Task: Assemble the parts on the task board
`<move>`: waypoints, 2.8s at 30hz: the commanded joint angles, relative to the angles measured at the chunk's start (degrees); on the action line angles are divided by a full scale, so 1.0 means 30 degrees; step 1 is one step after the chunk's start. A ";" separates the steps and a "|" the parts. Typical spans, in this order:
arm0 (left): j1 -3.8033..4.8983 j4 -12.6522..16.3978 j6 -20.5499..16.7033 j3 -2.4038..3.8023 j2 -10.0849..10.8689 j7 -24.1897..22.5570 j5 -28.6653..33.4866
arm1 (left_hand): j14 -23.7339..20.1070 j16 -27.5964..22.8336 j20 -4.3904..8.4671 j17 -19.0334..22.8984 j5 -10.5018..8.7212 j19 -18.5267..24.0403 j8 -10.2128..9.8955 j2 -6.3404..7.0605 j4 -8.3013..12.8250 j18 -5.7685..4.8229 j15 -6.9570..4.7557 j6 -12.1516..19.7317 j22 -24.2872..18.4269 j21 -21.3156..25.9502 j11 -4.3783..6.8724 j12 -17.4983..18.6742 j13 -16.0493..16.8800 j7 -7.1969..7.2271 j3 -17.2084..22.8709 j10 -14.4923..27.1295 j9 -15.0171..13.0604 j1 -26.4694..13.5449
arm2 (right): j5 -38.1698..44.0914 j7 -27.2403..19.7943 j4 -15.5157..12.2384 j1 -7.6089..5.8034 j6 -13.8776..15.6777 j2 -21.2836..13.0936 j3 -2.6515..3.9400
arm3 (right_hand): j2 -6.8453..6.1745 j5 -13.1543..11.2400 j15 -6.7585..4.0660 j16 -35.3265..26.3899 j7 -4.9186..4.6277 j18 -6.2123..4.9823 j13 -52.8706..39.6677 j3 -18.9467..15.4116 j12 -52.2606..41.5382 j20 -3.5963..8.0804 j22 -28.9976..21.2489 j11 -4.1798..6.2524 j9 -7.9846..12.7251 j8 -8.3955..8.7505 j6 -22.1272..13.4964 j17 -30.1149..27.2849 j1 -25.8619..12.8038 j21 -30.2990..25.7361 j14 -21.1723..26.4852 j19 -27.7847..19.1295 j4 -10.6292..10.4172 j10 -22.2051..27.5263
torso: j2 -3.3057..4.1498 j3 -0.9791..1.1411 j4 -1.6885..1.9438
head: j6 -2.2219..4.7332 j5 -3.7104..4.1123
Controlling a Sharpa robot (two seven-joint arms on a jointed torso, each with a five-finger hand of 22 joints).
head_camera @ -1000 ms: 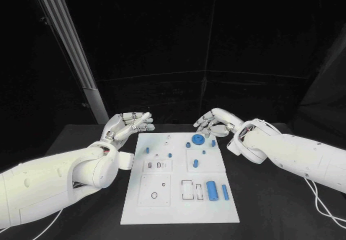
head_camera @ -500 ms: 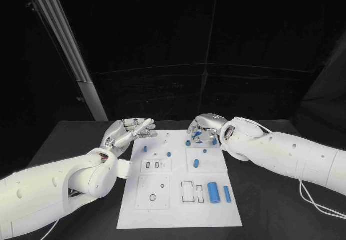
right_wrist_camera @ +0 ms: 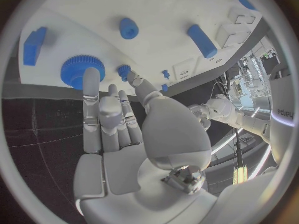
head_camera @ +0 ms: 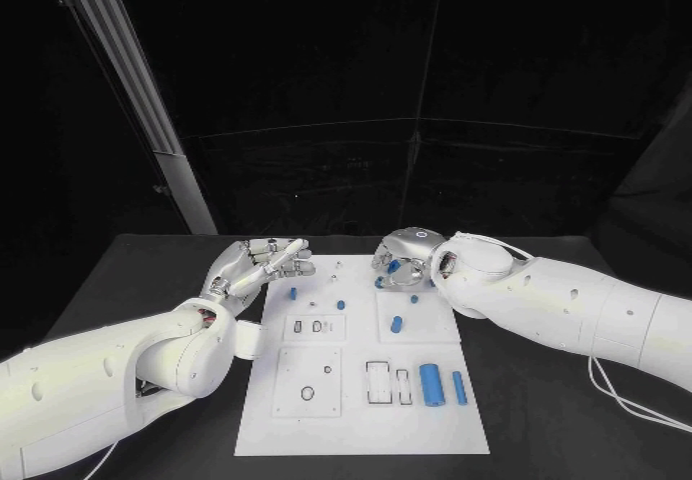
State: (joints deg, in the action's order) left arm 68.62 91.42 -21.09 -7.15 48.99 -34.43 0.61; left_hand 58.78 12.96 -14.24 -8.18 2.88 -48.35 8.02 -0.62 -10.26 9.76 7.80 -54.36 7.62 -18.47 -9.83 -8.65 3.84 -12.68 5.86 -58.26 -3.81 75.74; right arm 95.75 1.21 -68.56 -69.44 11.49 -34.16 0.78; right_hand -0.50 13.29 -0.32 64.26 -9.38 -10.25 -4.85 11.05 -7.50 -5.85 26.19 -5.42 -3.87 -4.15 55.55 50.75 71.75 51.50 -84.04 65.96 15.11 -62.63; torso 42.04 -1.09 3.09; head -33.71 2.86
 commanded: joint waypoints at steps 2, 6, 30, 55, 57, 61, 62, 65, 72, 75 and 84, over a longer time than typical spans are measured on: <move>0.0029 -0.0003 0.0095 0.0006 -0.0027 -0.0083 -0.0198 | 0.0110 -0.0114 0.0013 -0.0024 0.0059 -0.0090 -0.0130 0.0013 0.0139 0.0261 -0.0024 -0.0057 -0.0025 0.0096 -0.0047 0.0128 -0.0027 -0.0072 0.0004 -0.0064 0.0029 0.0180 | 0.0541 0.0077 -0.0080 -0.0056 -0.0901 0.0024 0.0020 | 0.0289 0.0070 0.0170 0.0641 0.0028 -0.0082 -0.0019 0.0144 -0.0207 -0.0010 0.0174 -0.0038 -0.0022 -0.0043 0.0199 0.0769 -0.0008 0.0315 -0.0523 -0.0207 -0.0077 0.0115 | 0.0119 -0.0028 0.0073 | -0.0078 0.0000; 0.0029 -0.0039 0.0090 0.0006 -0.0038 -0.0066 -0.0198 | 0.0128 -0.0136 0.0010 -0.0029 0.0058 -0.0103 -0.0163 -0.0012 0.0138 0.0262 -0.0020 -0.0049 -0.0041 0.0111 -0.0062 0.0173 -0.0030 -0.0095 -0.0002 -0.0051 0.0032 0.0165 | 0.0547 0.0059 -0.0122 -0.0059 -0.1344 0.0015 0.0020 | 0.0329 0.0085 0.0177 0.1433 -0.0001 0.0008 -0.0016 0.0284 -0.0430 -0.0023 0.0936 -0.0036 -0.0020 -0.0055 0.0337 0.1745 -0.0030 0.0975 -0.0601 -0.0016 -0.0090 0.0018 | 0.0132 -0.0014 0.0037 | -0.0127 -0.0031; 0.0034 -0.0024 0.0145 0.0008 0.0016 0.0091 -0.0198 | 0.0145 -0.0240 -0.0009 -0.0040 0.0060 -0.0128 -0.0294 -0.0110 0.0144 0.0256 0.0011 -0.0001 -0.0106 0.0177 -0.0117 0.0333 -0.0037 -0.0167 -0.0011 0.0006 0.0039 0.0129 | 0.0500 -0.0257 -0.0396 -0.0060 0.0496 -0.0010 0.0020 | 0.1621 -0.1513 -0.0194 0.2938 0.0385 0.0221 -0.0313 0.2829 -0.1426 0.0270 0.3144 0.0501 -0.0255 -0.0677 0.2440 0.3376 0.0790 0.3058 -0.0527 0.0072 -0.0014 -0.1785 | 0.0302 -0.0003 0.0023 | -0.0179 -0.0097; 0.0048 0.0010 0.0381 0.0010 -0.0025 0.0352 -0.0198 | 0.0128 -0.0314 -0.0024 -0.0042 0.0061 -0.0124 -0.0372 -0.0156 0.0164 0.0252 0.0034 0.0035 -0.0149 0.0226 -0.0143 0.0429 -0.0039 -0.0190 -0.0014 0.0050 0.0042 0.0127 | -0.1104 0.0421 0.1817 -0.0509 0.2928 0.2274 0.0090 | 0.0995 -0.2022 -0.0160 0.3090 0.0410 0.0234 -0.0394 0.2735 -0.1360 0.0228 0.3301 0.0484 -0.0248 -0.0473 0.2359 0.3482 -0.0247 0.3301 -0.0482 -0.0113 -0.0923 -0.1629 | 0.0466 -0.0057 0.0165 | 0.0193 -0.0165; 0.0049 0.0005 0.0396 0.0010 -0.0059 0.0364 -0.0198 | 0.0128 -0.0314 -0.0024 -0.0042 0.0061 -0.0124 -0.0372 -0.0156 0.0164 0.0252 0.0034 0.0035 -0.0149 0.0226 -0.0143 0.0429 -0.0039 -0.0190 -0.0014 0.0050 0.0042 0.0127 | -0.1110 0.0422 0.2156 -0.0540 0.2918 0.2584 0.0091 | 0.0991 -0.2017 -0.0157 0.3115 0.0407 0.0234 -0.0395 0.2739 -0.1359 0.0227 0.3301 0.0484 -0.0247 -0.0467 0.2354 0.3521 -0.0261 0.3304 -0.0488 -0.0116 -0.0946 -0.1626 | 0.0471 -0.0064 0.0164 | 0.0202 -0.0174; 0.0096 0.0054 0.0392 0.0011 -0.0056 0.0386 -0.0198 | 0.0128 -0.0314 -0.0024 -0.0042 0.0061 -0.0124 -0.0372 -0.0156 0.0164 0.0252 0.0034 0.0035 -0.0149 0.0226 -0.0143 0.0429 -0.0039 -0.0190 -0.0014 0.0050 0.0042 0.0127 | -0.1115 0.0449 0.2641 -0.0619 0.2700 0.3051 0.0091 | 0.0991 -0.2017 -0.0157 0.3115 0.0407 0.0234 -0.0395 0.2739 -0.1359 0.0227 0.3301 0.0484 -0.0247 -0.0467 0.2354 0.3521 -0.0261 0.3304 -0.0488 -0.0116 -0.0946 -0.1626 | 0.0554 -0.0088 0.0170 | 0.0230 -0.0189; 0.0106 0.0055 0.0393 0.0011 -0.0068 0.0389 -0.0198 | 0.0128 -0.0314 -0.0024 -0.0042 0.0061 -0.0124 -0.0372 -0.0156 0.0164 0.0252 0.0034 0.0035 -0.0149 0.0226 -0.0143 0.0429 -0.0039 -0.0190 -0.0014 0.0050 0.0042 0.0127 | -0.1116 0.0459 0.2761 -0.0634 0.2619 0.3162 0.0091 | 0.0985 -0.2004 -0.0156 0.3114 0.0407 0.0234 -0.0396 0.2747 -0.1354 0.0225 0.3302 0.0483 -0.0245 -0.0457 0.2344 0.3514 -0.0272 0.3308 -0.0486 -0.0121 -0.0969 -0.1617 | 0.0545 -0.0078 0.0143 | 0.0217 -0.0215; 0.0126 0.0046 0.0401 0.0012 -0.0123 0.0404 -0.0198 | 0.0125 -0.0322 -0.0026 -0.0042 0.0061 -0.0123 -0.0379 -0.0161 0.0167 0.0251 0.0036 0.0037 -0.0153 0.0231 -0.0145 0.0438 -0.0039 -0.0191 -0.0014 0.0053 0.0042 0.0128 | -0.1117 0.0490 0.3100 -0.0664 0.2236 0.3474 0.0089 | 0.0982 -0.2000 -0.0155 0.3114 0.0406 0.0234 -0.0396 0.2749 -0.1352 0.0224 0.3303 0.0482 -0.0245 -0.0454 0.2340 0.3512 -0.0276 0.3310 -0.0485 -0.0122 -0.0977 -0.1614 | 0.0593 -0.0098 0.0178 | 0.0183 -0.0180; 0.0138 0.0008 0.0416 0.0012 -0.0202 0.0417 -0.0198 | 0.0116 -0.0354 -0.0032 -0.0042 0.0060 -0.0118 -0.0407 -0.0180 0.0181 0.0250 0.0044 0.0045 -0.0172 0.0253 -0.0152 0.0475 -0.0039 -0.0195 -0.0013 0.0067 0.0041 0.0134 | -0.1118 0.0469 0.3428 -0.0681 0.1935 0.3802 0.0086 | 0.0936 -0.2008 -0.0147 0.3115 0.0397 0.0235 -0.0399 0.2756 -0.1336 0.0217 0.3307 0.0470 -0.0238 -0.0420 0.2300 0.3499 -0.0327 0.3322 -0.0480 -0.0139 -0.1059 -0.1579 | 0.0609 -0.0097 0.0183 | 0.0136 -0.0194; 0.0140 0.0001 0.0416 0.0012 -0.0213 0.0419 -0.0198 | 0.0116 -0.0354 -0.0032 -0.0042 0.0060 -0.0118 -0.0407 -0.0180 0.0181 0.0250 0.0044 0.0045 -0.0172 0.0253 -0.0152 0.0475 -0.0039 -0.0195 -0.0013 0.0067 0.0041 0.0134 | -0.1118 0.0464 0.3524 -0.0683 0.1796 0.3897 0.0086 | 0.0906 -0.2027 -0.0144 0.3133 0.0396 0.0232 -0.0402 0.2754 -0.1333 0.0214 0.3292 0.0467 -0.0237 -0.0409 0.2290 0.3524 -0.0342 0.3318 -0.0482 -0.0153 -0.1082 -0.1571 | 0.0609 -0.0114 0.0191 | 0.0114 -0.0193; 0.0148 -0.0004 0.0419 0.0013 -0.0259 0.0423 -0.0198 | 0.0111 -0.0372 -0.0036 -0.0043 0.0061 -0.0116 -0.0421 -0.0194 0.0188 0.0250 0.0048 0.0047 -0.0183 0.0266 -0.0156 0.0495 -0.0039 -0.0197 -0.0011 0.0073 0.0040 0.0138 | -0.1118 0.0365 0.3749 -0.0685 0.1298 0.4225 0.0081 | 0.0823 -0.2067 -0.0133 0.3130 0.0383 0.0227 -0.0402 0.2760 -0.1305 0.0205 0.3268 0.0452 -0.0225 -0.0360 0.2225 0.3503 -0.0365 0.3314 -0.0474 -0.0190 -0.1141 -0.1508 | 0.0643 -0.0123 0.0193 | 0.0039 -0.0231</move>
State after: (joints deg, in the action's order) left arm 68.96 91.34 -20.70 -7.14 48.28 -32.96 0.53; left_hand 58.77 12.20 -14.25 -8.24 2.88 -48.34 7.13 -0.89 -9.94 9.73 7.79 -54.15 7.14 -18.01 -10.05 -7.35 3.78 -12.89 5.87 -58.04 -3.78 76.00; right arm 92.52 2.59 -57.36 -71.33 16.67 -21.56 0.99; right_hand 2.12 7.41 -0.52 73.33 -8.21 -10.24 -6.07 19.34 -11.65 -5.31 36.05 -4.01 -4.57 -5.25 62.31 61.30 71.30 61.22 -83.83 65.82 11.93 -67.55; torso 43.95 -1.46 3.68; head -33.53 2.27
